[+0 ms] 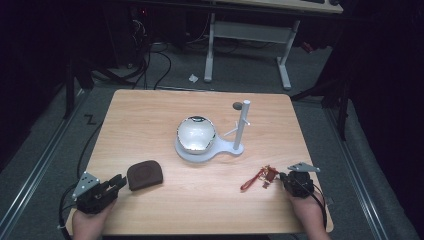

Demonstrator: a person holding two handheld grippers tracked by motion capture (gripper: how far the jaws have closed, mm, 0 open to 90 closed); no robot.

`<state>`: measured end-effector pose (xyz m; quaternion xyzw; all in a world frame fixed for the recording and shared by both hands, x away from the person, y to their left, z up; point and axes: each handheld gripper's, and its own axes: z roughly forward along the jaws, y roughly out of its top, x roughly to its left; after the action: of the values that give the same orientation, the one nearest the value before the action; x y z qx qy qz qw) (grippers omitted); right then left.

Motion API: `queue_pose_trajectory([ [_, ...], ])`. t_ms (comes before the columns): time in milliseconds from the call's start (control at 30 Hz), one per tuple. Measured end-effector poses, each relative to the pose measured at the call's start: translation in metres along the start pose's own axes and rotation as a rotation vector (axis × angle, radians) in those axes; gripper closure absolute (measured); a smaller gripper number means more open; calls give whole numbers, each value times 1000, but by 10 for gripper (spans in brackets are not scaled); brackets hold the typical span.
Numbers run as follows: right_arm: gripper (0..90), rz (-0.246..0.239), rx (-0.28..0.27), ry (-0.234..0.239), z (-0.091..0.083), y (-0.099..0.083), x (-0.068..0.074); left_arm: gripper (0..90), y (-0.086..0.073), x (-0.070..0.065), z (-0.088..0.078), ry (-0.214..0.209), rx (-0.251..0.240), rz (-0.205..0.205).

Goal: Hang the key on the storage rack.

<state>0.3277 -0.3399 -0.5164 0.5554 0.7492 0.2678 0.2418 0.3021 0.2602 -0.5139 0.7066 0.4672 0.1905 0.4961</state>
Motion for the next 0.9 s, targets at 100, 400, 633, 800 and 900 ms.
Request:
queue_pose_trajectory([
  [100,900,-11,4,6,8,8,3,701,0,0,0,-8,-1,1],
  [400,900,-92,21,53,26,27,22,677,-2,1,3,-24,12,-10],
  [633,900,-160,28,94,31,35,42,671,-2,1,3,-29,10,-13],
  [800,883,-177,25,105,26,38,45,657,-2,1,3,-22,11,-13],
  [900,864,-169,36,106,19,38,40,649,-3,1,4,-15,15,-11],
])
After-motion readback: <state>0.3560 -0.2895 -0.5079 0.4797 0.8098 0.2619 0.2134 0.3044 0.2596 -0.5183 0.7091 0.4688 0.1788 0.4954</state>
